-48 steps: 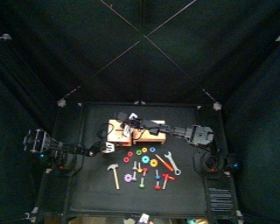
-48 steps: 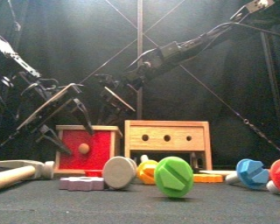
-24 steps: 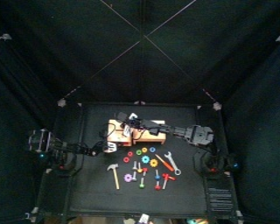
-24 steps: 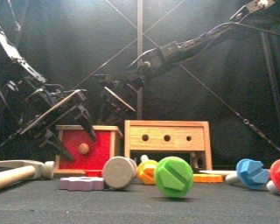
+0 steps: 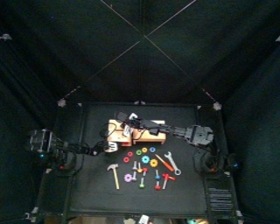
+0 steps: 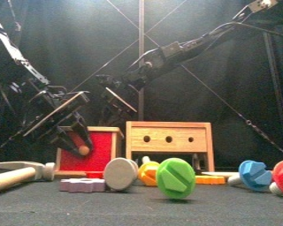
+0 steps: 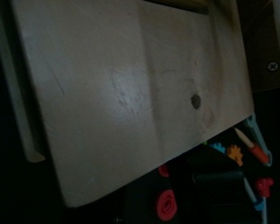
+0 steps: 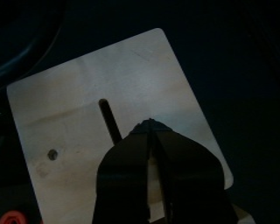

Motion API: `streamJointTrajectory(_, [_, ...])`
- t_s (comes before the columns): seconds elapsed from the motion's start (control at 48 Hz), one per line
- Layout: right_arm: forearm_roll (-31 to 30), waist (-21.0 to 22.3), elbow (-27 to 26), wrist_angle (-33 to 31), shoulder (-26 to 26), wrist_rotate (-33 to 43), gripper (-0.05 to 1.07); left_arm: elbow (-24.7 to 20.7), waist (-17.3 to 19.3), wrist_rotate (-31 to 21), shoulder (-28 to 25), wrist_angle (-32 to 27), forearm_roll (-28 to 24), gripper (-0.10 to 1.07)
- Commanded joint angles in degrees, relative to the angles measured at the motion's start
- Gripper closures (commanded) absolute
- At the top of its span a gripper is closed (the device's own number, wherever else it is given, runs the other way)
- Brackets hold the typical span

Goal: Open drawer

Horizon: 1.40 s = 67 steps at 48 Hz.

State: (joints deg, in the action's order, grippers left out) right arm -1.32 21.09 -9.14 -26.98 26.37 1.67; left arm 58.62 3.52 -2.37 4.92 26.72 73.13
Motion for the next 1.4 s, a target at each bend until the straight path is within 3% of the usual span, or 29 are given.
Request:
streamJointTrajectory(0.0, [0.2, 0.0, -1.0, -0.4, -1.1, 0.0, 1.0, -1.1, -0.1, 0.1, 0.4, 0.1, 0.5, 0.36])
streamJointTrajectory(0.625, [0.4, 0.0, -1.1, -1.3, -1.4, 0.0, 1.0, -1.2, -8.1, 0.2, 0.5, 0.8, 8.3, 0.36])
streamJointTrajectory(1.375, [0.4, 0.0, -1.1, -1.3, -1.6, 0.0, 1.0, -1.4, -14.4, 0.2, 1.7, 1.1, 12.1, 0.36])
